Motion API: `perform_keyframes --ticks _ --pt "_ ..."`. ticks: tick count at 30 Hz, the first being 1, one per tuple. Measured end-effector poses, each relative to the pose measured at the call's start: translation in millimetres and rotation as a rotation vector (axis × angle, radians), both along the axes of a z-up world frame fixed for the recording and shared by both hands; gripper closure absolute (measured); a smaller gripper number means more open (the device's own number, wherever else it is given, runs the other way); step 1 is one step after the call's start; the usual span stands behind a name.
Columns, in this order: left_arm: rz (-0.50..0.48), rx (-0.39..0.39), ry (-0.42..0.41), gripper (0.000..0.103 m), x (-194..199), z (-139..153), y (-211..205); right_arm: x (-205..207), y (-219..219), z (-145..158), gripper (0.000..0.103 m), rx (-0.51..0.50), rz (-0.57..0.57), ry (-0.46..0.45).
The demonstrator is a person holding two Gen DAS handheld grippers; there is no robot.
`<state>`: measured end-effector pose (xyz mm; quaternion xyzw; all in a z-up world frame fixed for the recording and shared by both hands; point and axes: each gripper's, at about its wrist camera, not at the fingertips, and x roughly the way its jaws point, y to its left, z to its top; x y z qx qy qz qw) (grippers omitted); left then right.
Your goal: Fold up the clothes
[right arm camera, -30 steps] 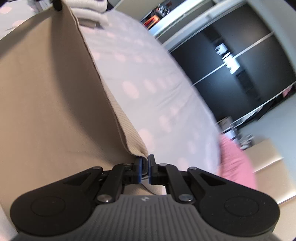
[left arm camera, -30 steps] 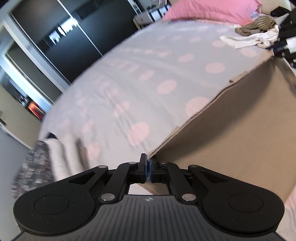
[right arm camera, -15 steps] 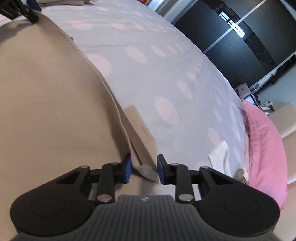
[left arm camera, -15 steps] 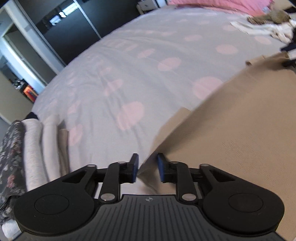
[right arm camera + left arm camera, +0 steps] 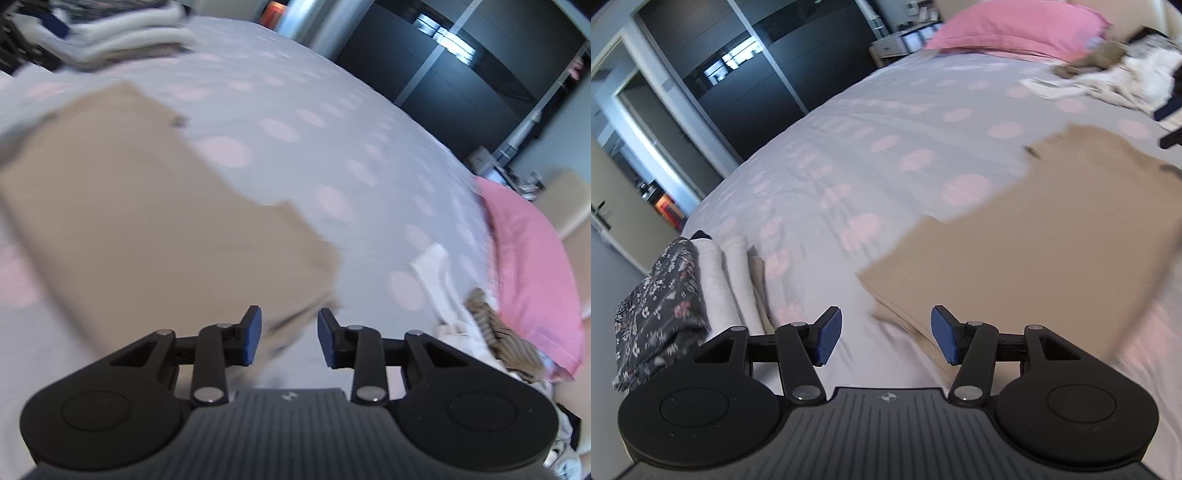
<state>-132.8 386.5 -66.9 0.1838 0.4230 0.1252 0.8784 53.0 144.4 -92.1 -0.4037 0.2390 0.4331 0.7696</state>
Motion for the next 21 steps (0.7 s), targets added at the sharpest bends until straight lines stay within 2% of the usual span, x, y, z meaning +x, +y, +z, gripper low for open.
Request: perform_keyframes --ticks 4,8,11,14,21 --pt "-0.088 0.029 0.027 0.048 -27.6 -7.9 -36.7 -44.5 -11.8 3.0 0.048 0.003 0.095 0.009" --pt "-0.197 0.136 0.078 0.045 -47.7 -32.0 -77.4 -84.3 -17.6 -10.6 0.047 -0.041 0.186 -0.051" --pt "-0.304 0.26 0.136 0.045 -54.8 -58.6 -103.5 -103.1 -16.6 -28.5 0.047 -0.096 0.253 -0.132" --pt "-0.341 0.361 0.172 0.045 -51.1 -83.8 -112.6 -113.7 -14.0 -47.8 0.047 -0.154 0.304 -0.212" --pt "-0.345 0.389 0.233 0.046 -31.0 -118.8 -101.1 -103.9 -10.9 -81.5 0.047 -0.25 0.334 -0.294"
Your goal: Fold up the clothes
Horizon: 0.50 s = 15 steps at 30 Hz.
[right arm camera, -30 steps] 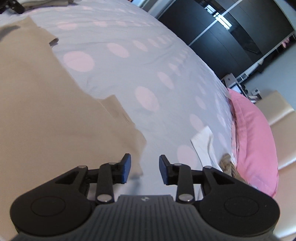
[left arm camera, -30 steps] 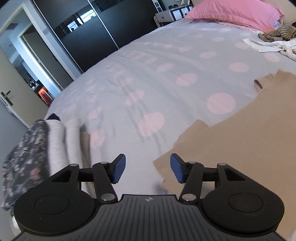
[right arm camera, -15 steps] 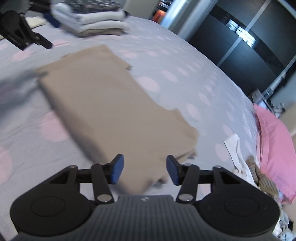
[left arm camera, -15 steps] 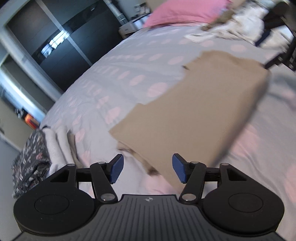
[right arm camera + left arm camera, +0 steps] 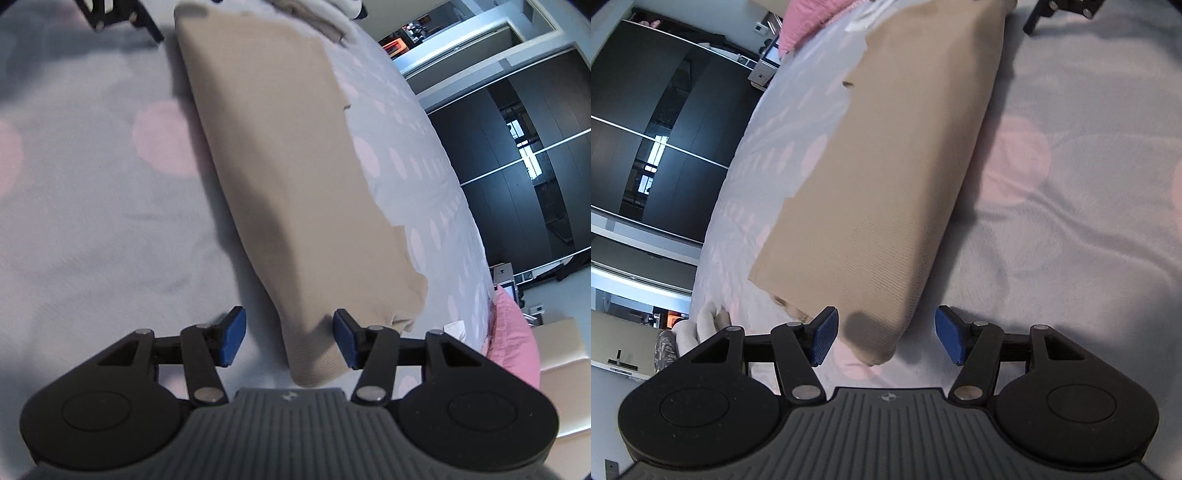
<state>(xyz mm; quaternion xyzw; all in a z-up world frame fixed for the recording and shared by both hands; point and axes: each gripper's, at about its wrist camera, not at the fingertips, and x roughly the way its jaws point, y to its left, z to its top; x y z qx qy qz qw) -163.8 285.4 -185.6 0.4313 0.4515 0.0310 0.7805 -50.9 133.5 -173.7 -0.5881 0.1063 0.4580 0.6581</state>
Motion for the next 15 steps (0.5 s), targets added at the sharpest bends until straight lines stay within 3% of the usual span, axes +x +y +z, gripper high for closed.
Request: perform_keyframes --ticks 4,5,6,8,11,15 --pt "-0.061 0.046 -0.036 0.047 2.5 -11.2 -0.5 6.4 5.5 -10.6 0.049 -0.001 0.022 -0.039" --pt "-0.068 0.053 -0.043 0.051 4.5 -12.7 -0.3 7.3 7.1 -12.1 0.05 -0.002 0.026 -0.05" --pt "-0.065 0.043 -0.046 0.061 6.7 -12.1 1.2 8.1 8.9 -13.4 0.052 -0.004 0.028 -0.059" --pt "-0.047 0.004 -0.047 0.077 13.5 -8.6 5.8 10.8 13.0 -13.1 0.079 -0.008 0.015 -0.054" --pt "-0.04 -0.03 -0.066 0.097 16.3 1.8 5.8 14.8 18.8 -10.5 0.084 -0.013 -0.008 -0.04" --pt "-0.03 -0.063 -0.091 0.098 15.1 24.1 6.2 18.0 20.8 5.2 0.091 0.01 -0.03 -0.027"
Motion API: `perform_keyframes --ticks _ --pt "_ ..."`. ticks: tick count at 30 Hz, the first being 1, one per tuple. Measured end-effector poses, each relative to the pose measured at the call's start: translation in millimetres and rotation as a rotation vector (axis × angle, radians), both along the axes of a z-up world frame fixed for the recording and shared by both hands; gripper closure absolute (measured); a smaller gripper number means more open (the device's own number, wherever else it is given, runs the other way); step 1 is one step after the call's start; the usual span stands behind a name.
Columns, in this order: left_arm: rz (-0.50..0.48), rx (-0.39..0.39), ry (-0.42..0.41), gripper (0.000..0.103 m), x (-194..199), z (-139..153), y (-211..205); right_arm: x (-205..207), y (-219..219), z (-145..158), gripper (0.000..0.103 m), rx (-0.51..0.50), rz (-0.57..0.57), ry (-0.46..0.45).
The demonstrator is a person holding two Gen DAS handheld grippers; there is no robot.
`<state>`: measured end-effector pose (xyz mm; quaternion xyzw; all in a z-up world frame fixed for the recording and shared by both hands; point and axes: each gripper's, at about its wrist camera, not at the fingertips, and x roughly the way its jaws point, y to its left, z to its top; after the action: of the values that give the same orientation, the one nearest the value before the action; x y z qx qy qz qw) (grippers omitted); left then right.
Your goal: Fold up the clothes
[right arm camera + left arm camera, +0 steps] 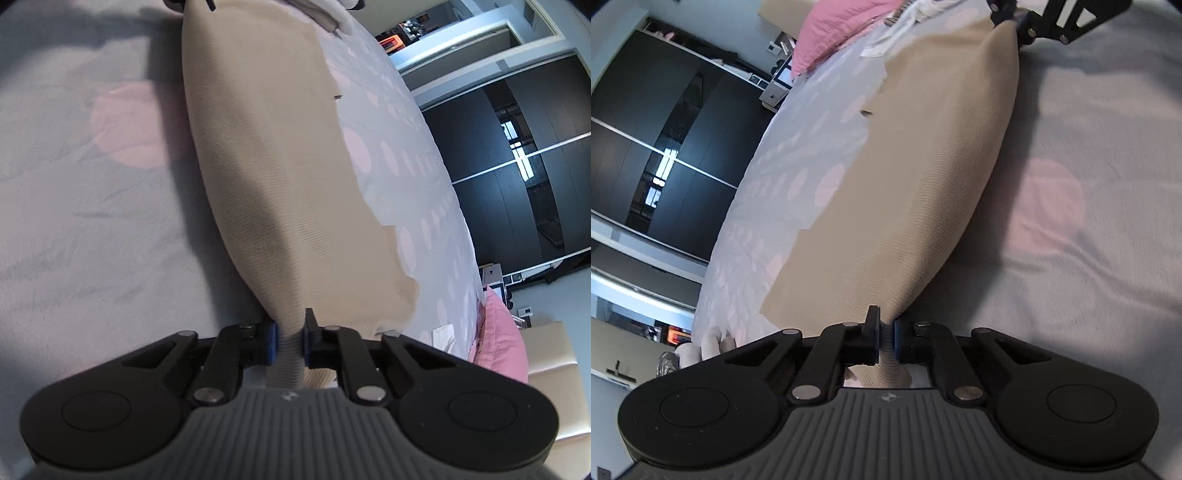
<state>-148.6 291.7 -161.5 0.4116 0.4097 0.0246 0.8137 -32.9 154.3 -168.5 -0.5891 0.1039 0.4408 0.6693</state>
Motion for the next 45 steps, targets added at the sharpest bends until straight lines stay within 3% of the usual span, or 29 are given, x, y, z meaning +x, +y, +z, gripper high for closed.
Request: perform_keyframes --ticks 8,13,20,29,34,37,38,40,42,45 --pt "-0.029 -0.096 -0.037 0.099 -29.3 64.0 3.7 -3.2 -14.3 70.8 0.093 0.081 -0.031 0.141" --pt "-0.054 -0.17 -0.013 0.099 -71.7 82.9 -9.7 -33.4 -47.3 95.9 0.093 0.098 -0.02 0.226" --pt "-0.109 -0.143 0.089 0.099 -119.4 57.5 -45.8 -96.1 -90.6 60.1 0.092 0.038 0.03 0.2" --pt "-0.132 -0.114 0.252 0.099 -117.8 -2.7 -56.5 -127.7 -94.5 -0.5 0.092 -0.118 0.101 0.158" --pt "-0.115 -0.118 0.293 0.099 -113.6 -21.7 -56.9 -132.3 -95.1 -19.4 0.091 -0.156 0.129 0.137" --pt "-0.098 -0.127 0.295 0.097 -109.4 -22.3 -55.4 -134.0 -95.5 -20.9 0.086 -0.165 0.135 0.125" --pt "-0.093 -0.13 0.296 0.092 -108.1 -22.5 -54.9 -133.5 -95.8 -18.5 0.085 -0.162 0.129 0.13" --pt "-0.089 -0.166 0.304 0.083 -109.3 -15.1 -49.6 -131.6 -97.3 -10.9 0.075 -0.15 0.11 0.15" --pt "-0.081 -0.198 0.303 0.073 -111.9 -6.3 -46.0 -129.6 -100.0 -1.1 0.058 -0.126 0.092 0.179" --pt "-0.06 -0.26 0.263 0.071 -116.3 14.2 -40.4 -125.5 -107.1 21.1 0.053 -0.039 0.074 0.238"
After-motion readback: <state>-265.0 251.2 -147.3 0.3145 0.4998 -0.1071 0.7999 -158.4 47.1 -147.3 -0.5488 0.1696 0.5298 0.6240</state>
